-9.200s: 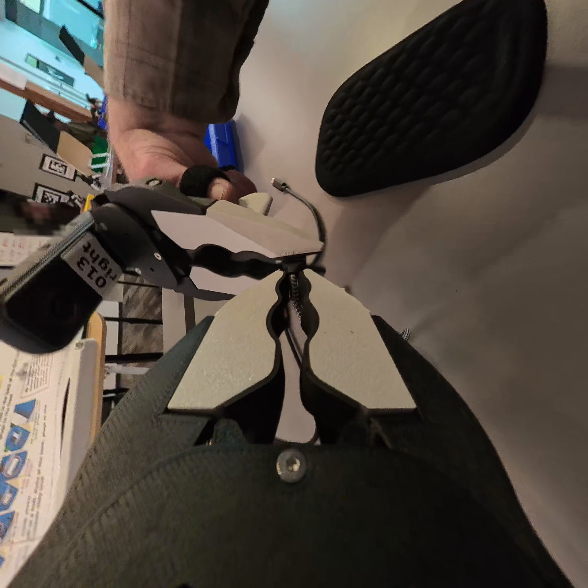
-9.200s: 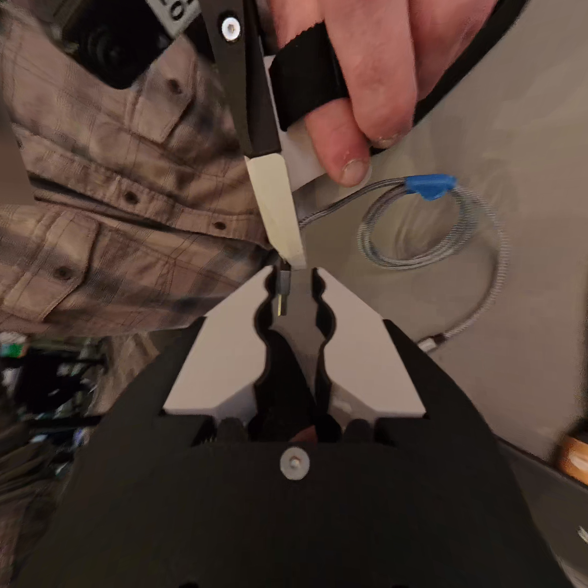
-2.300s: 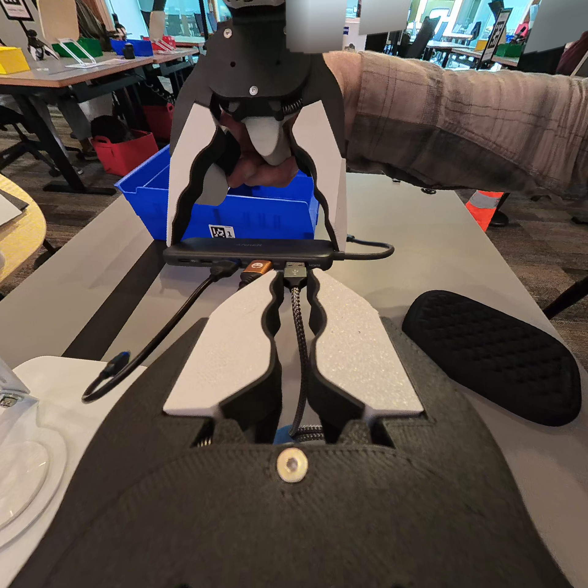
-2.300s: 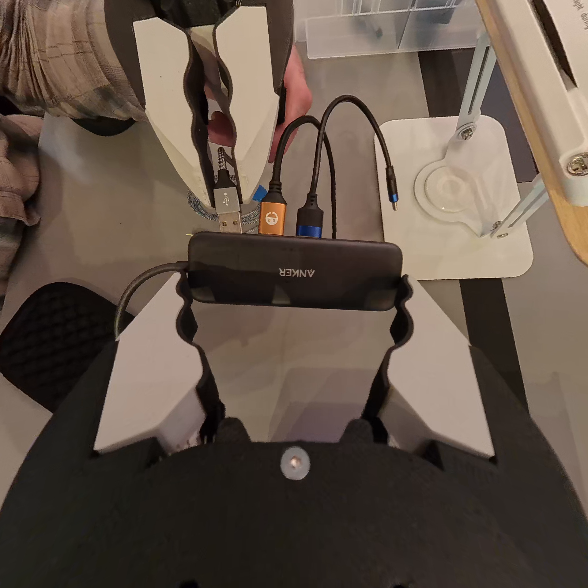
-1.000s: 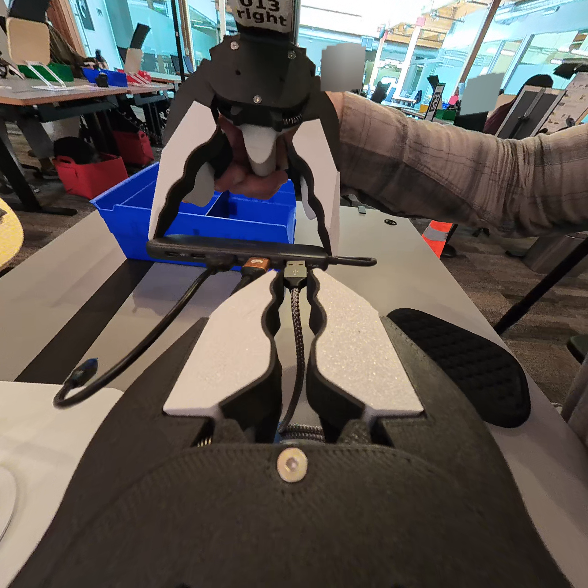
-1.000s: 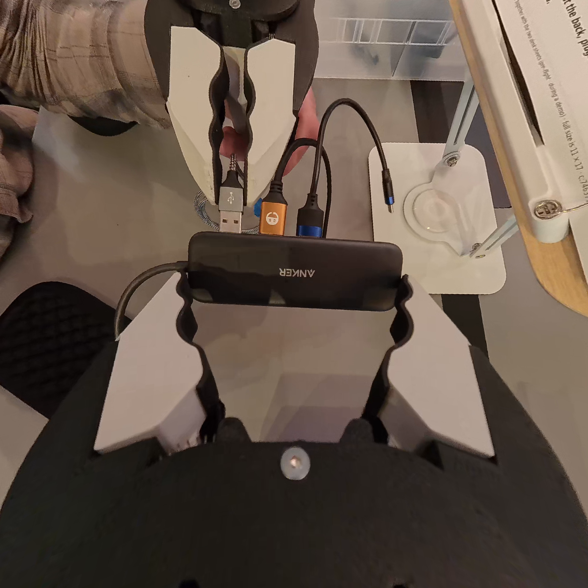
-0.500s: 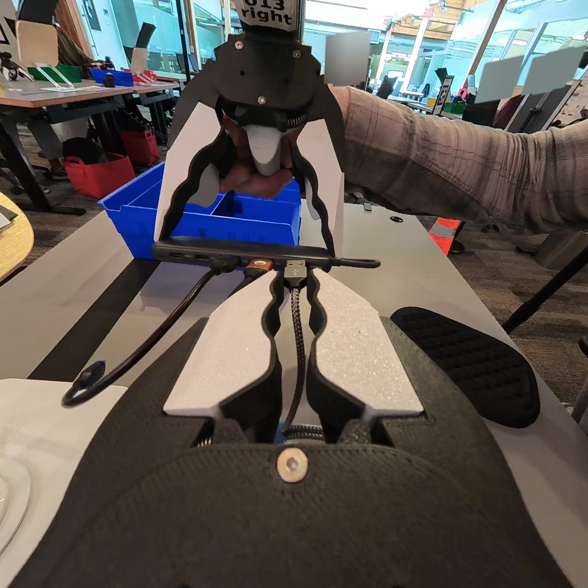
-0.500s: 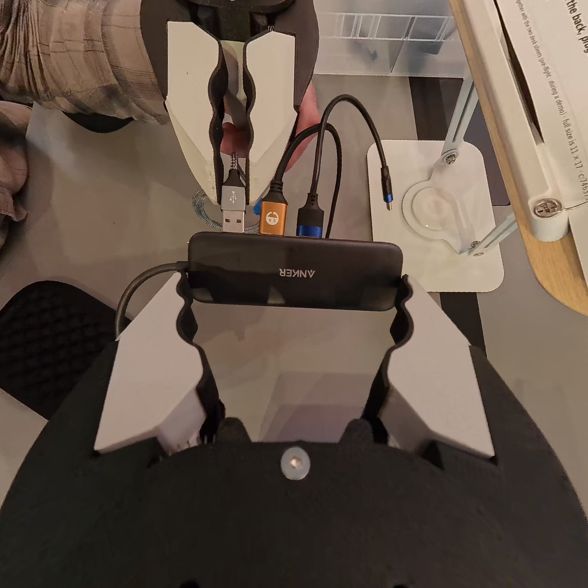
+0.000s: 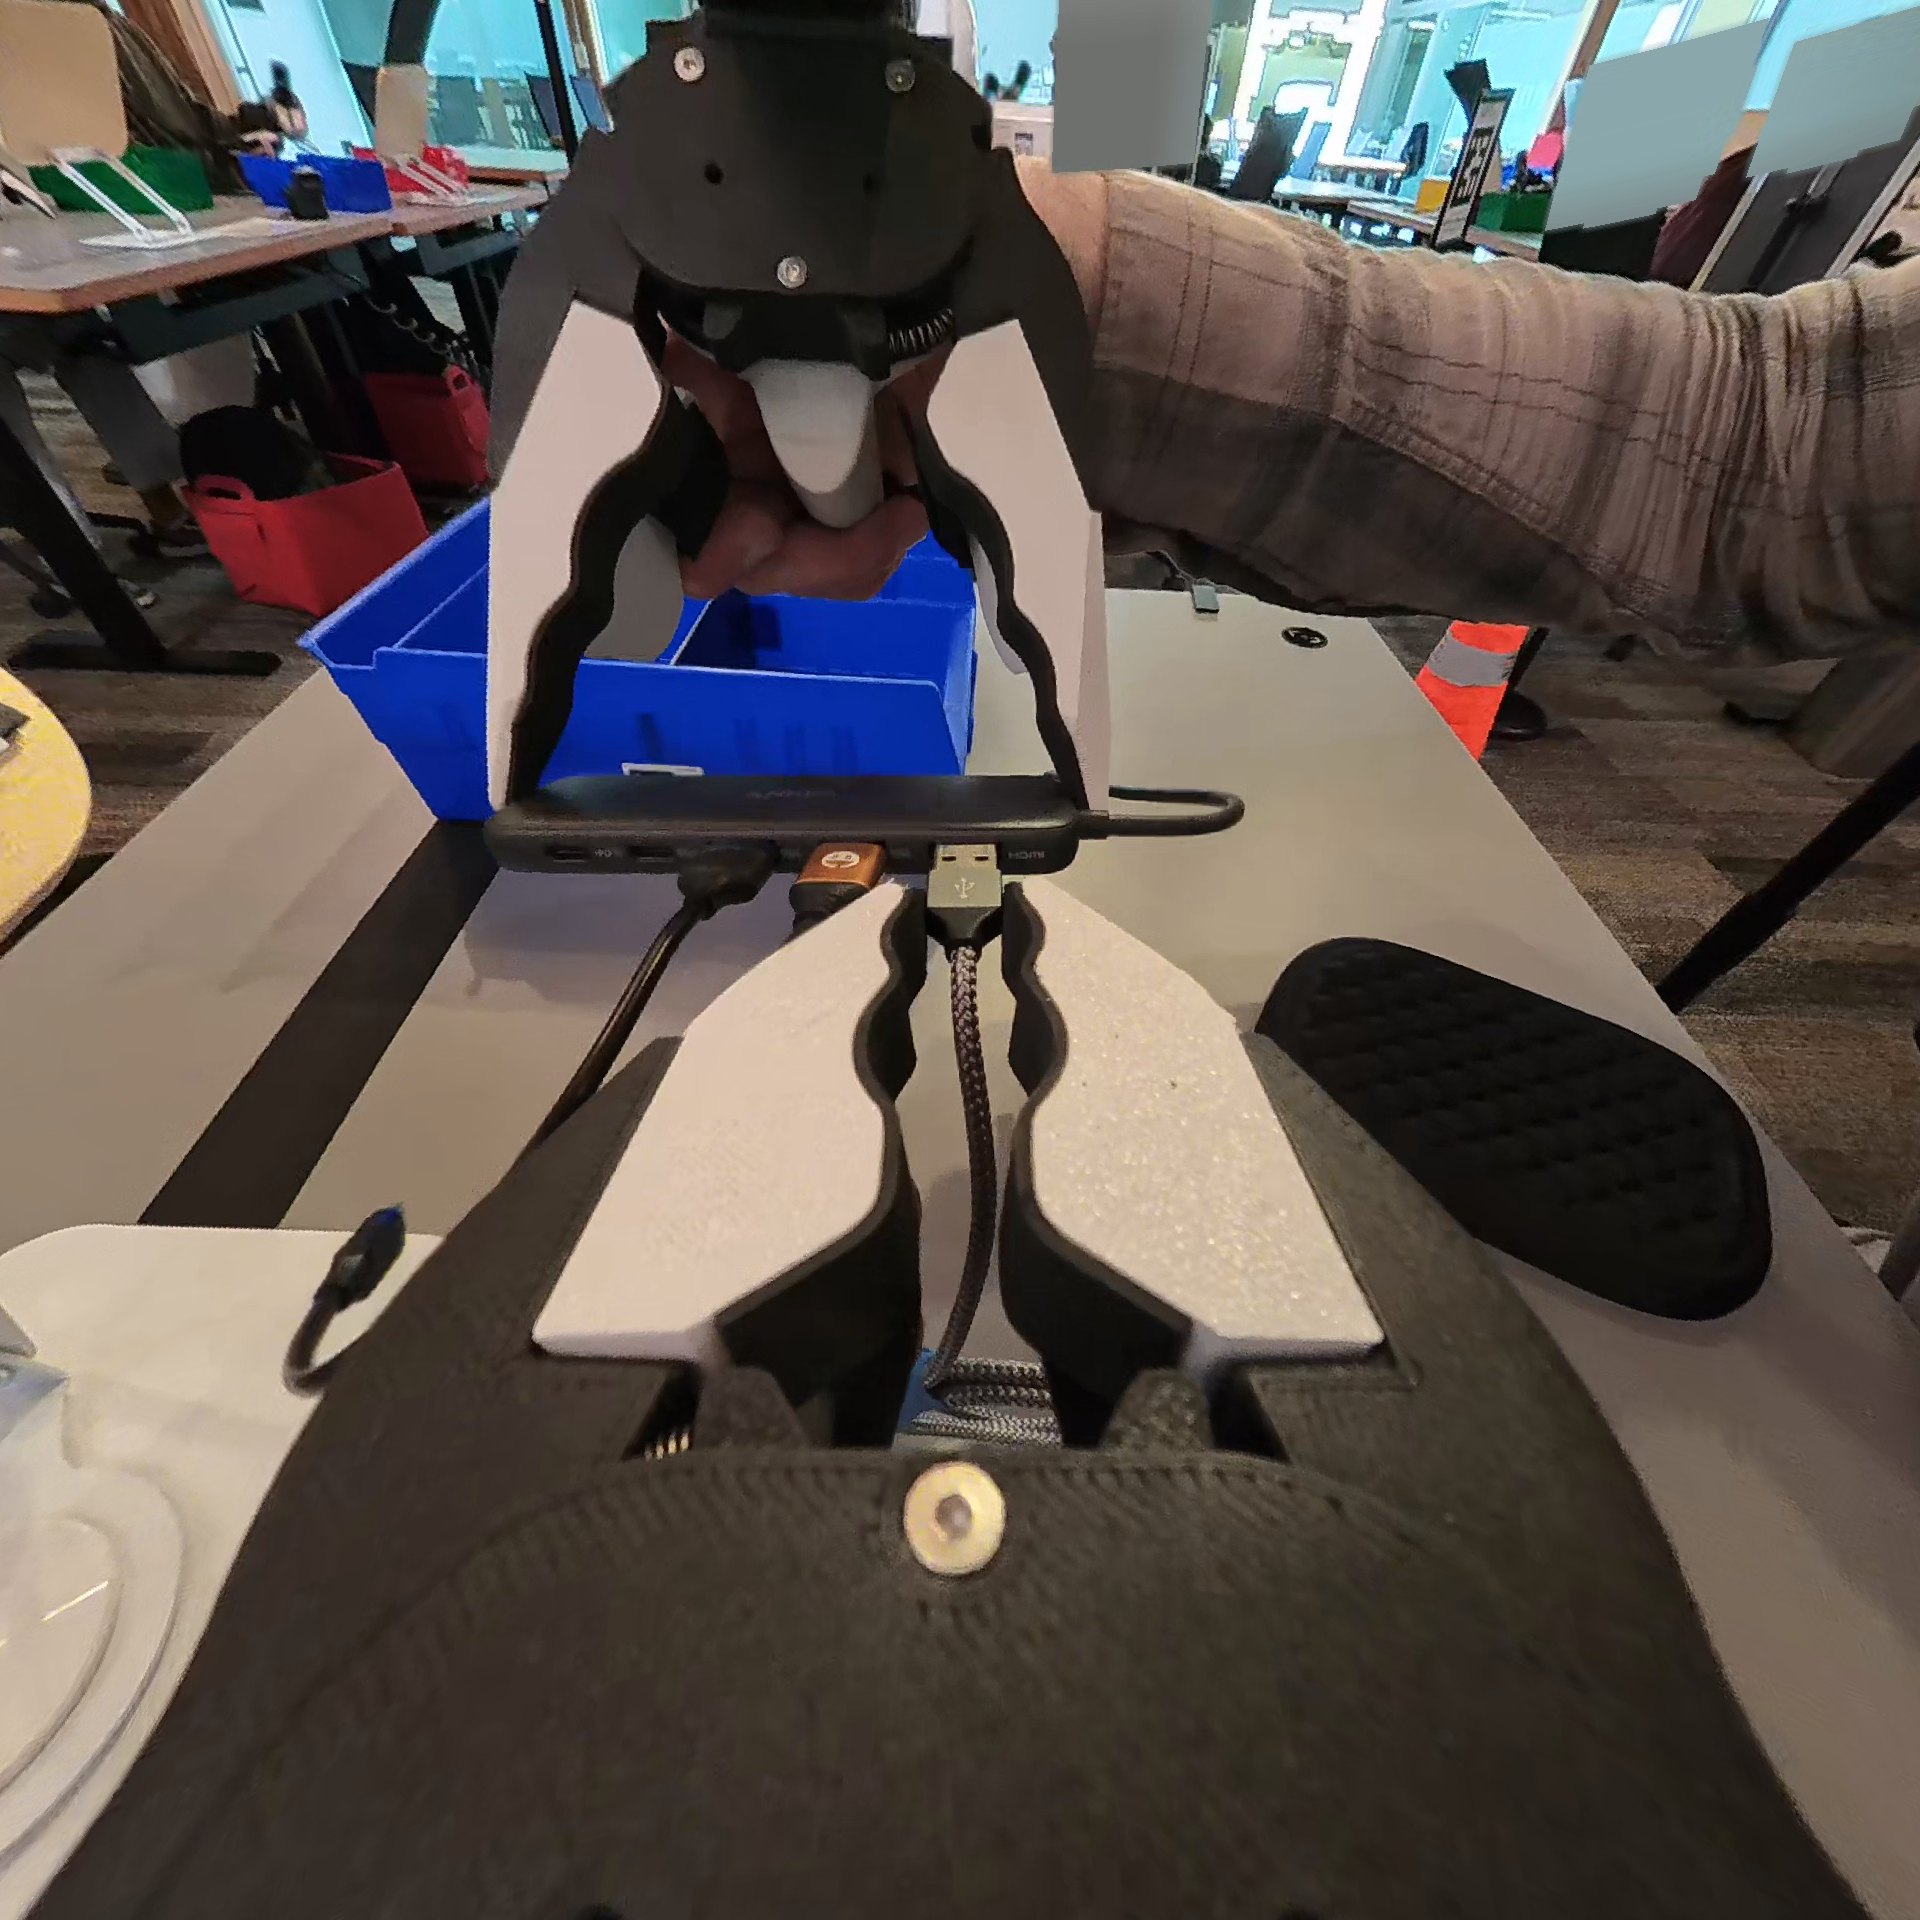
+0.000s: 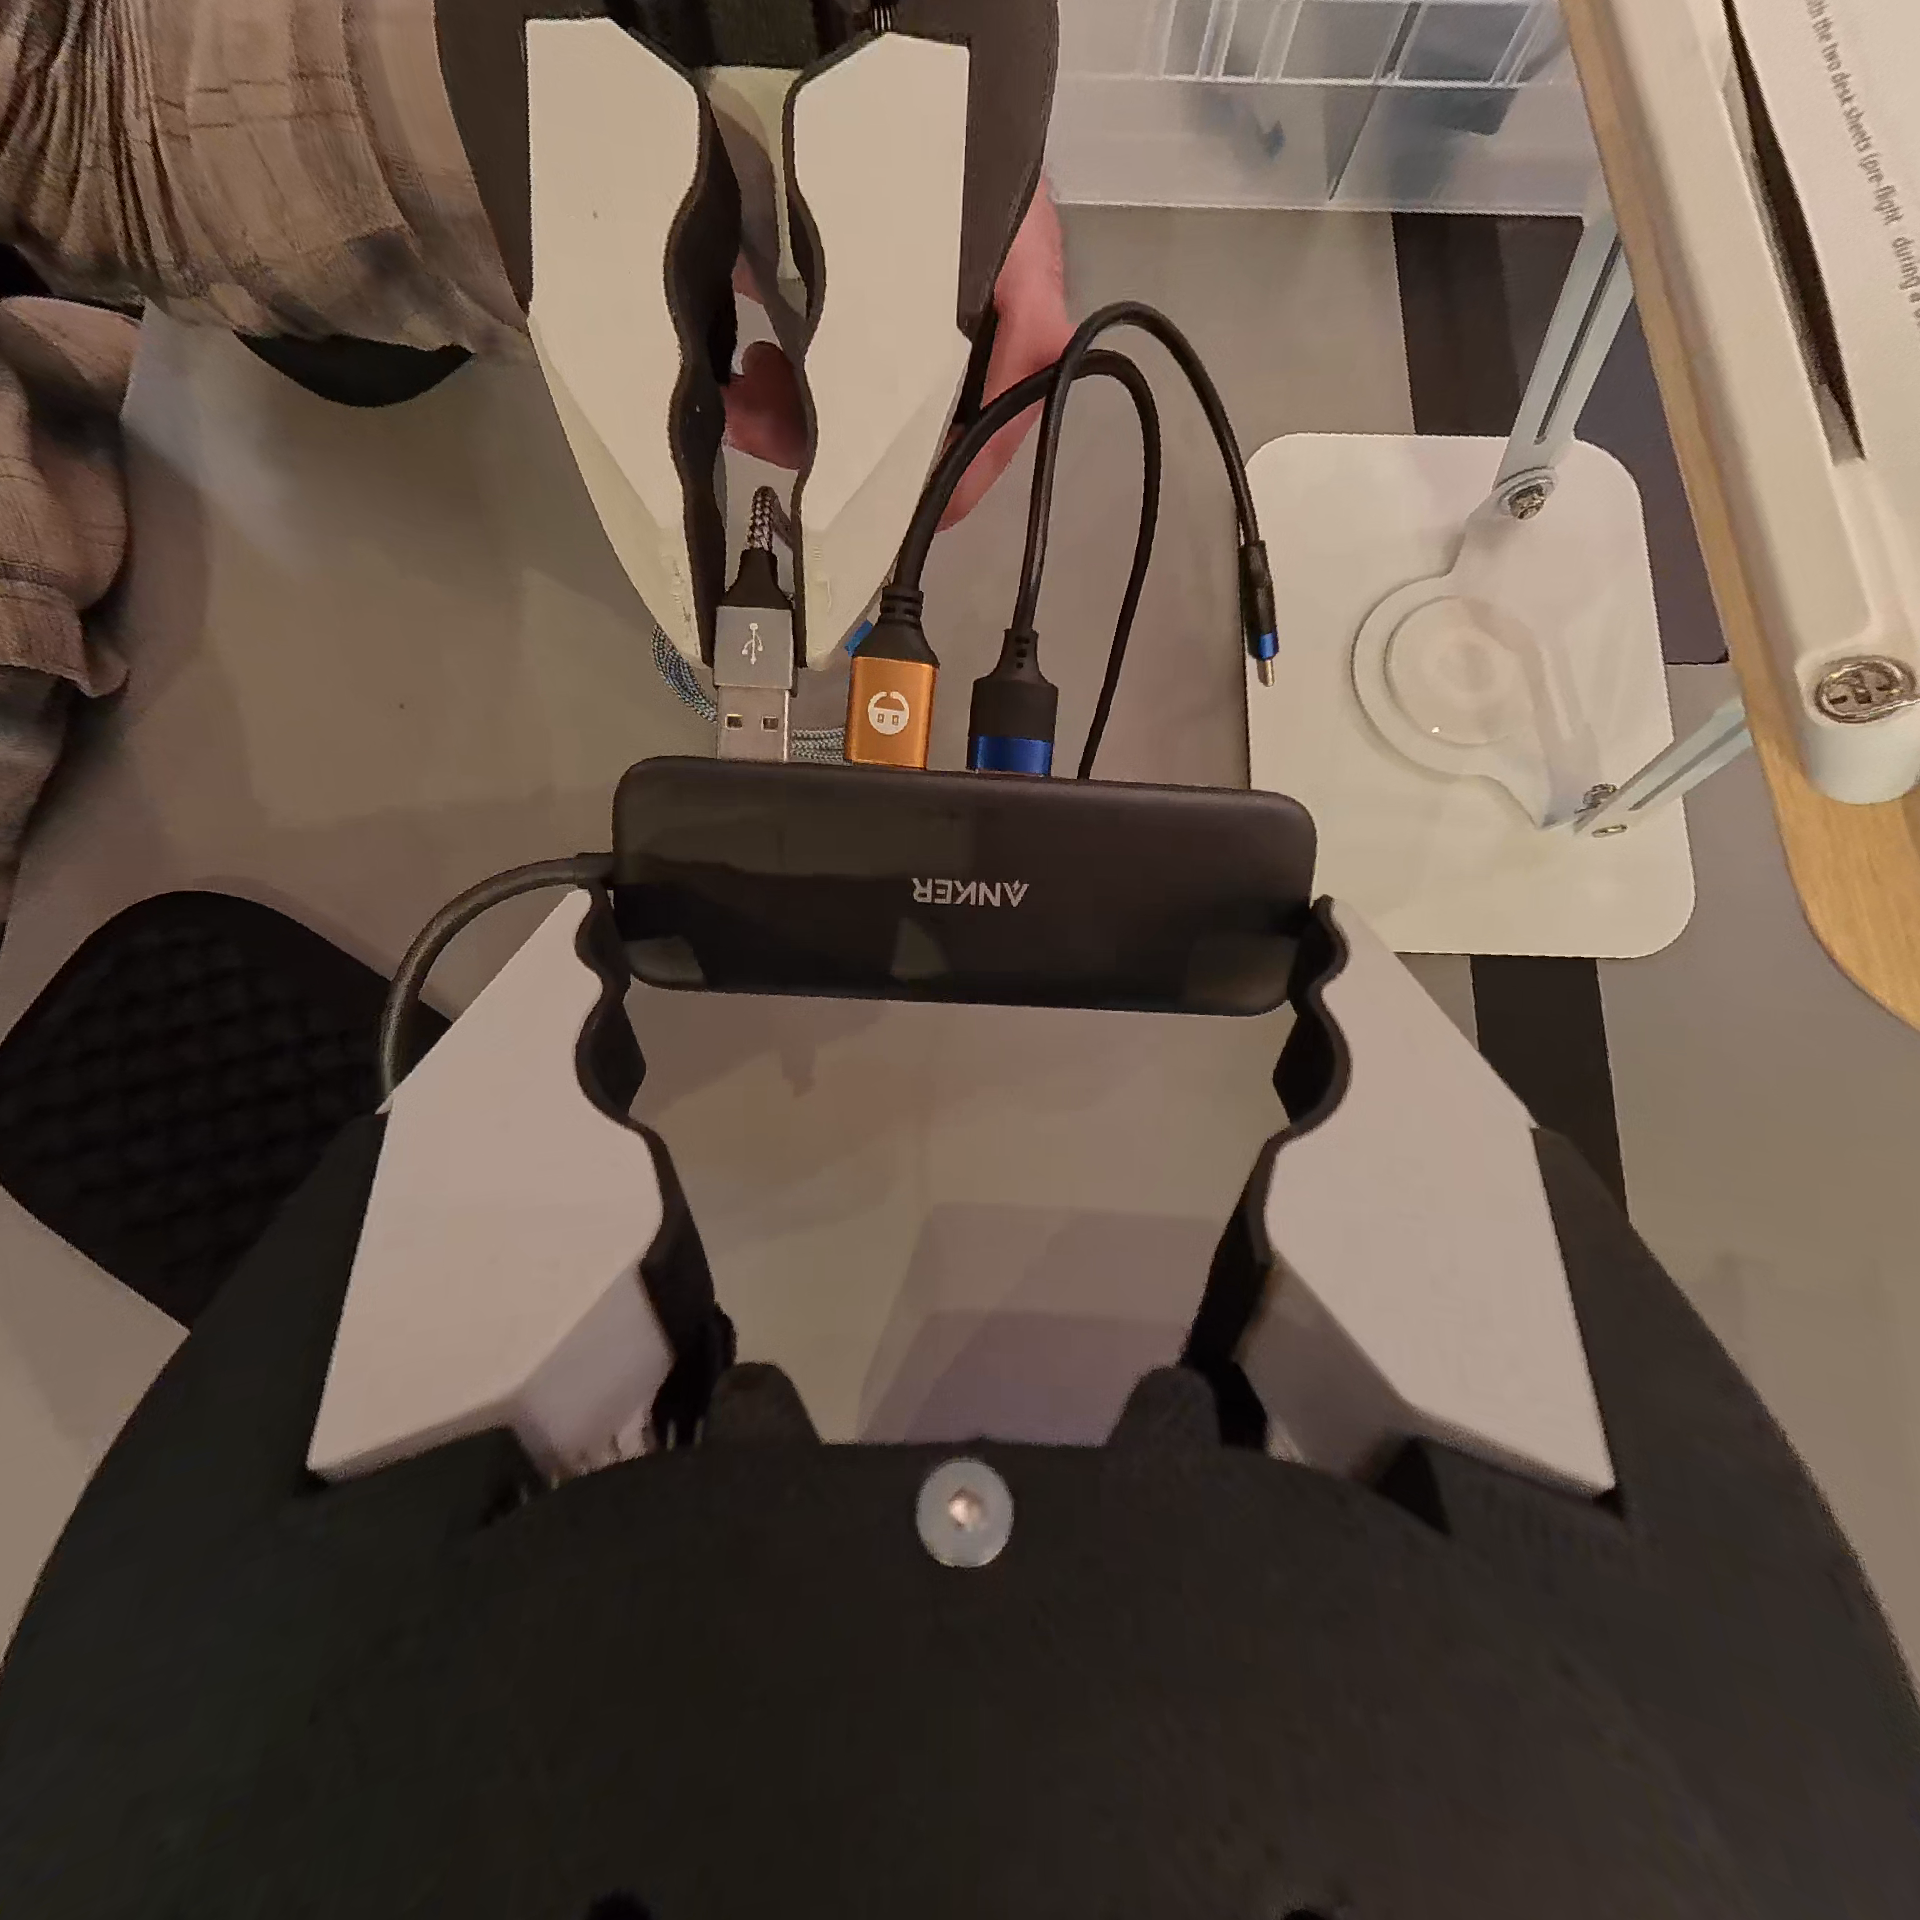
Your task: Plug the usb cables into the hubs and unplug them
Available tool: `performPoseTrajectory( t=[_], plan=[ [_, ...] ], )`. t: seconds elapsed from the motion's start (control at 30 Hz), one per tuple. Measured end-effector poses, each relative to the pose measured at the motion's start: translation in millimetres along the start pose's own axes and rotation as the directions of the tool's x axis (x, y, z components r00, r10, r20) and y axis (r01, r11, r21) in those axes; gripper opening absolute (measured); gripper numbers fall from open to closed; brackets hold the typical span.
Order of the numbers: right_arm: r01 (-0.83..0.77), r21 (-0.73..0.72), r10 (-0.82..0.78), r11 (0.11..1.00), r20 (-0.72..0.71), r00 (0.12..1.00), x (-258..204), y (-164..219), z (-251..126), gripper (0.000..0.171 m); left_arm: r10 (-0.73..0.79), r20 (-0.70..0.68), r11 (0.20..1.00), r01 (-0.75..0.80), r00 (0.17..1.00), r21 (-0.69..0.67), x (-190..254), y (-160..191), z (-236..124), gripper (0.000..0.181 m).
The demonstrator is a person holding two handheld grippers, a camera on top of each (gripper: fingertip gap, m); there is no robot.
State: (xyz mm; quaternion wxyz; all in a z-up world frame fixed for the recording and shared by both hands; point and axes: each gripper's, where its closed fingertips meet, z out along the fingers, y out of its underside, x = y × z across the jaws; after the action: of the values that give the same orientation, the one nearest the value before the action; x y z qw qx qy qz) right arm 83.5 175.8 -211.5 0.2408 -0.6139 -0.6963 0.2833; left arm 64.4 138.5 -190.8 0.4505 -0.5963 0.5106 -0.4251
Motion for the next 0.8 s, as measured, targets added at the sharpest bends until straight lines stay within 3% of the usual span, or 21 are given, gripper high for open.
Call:
performPoseTrajectory(
  t=[0.27, 0.8],
  plan=[
    [0.007, -0.018, -0.007, 1.000, -0.007, 1.000, -0.4, 2.2, -0.6, 0.125, -0.033, -0.020, 0.999, 0.034, 0.999, 0.007, 1.4, 0.1, 2.1, 0.014],
    [0.027, -0.085, -0.028, 0.996, -0.015, 1.000, 0.0, 6.1, 2.1, 0.125, 0.051, 0.046, 0.995, -0.046, 0.998, -0.090, -0.1, 5.3, 3.5, 0.014]
  ],
)
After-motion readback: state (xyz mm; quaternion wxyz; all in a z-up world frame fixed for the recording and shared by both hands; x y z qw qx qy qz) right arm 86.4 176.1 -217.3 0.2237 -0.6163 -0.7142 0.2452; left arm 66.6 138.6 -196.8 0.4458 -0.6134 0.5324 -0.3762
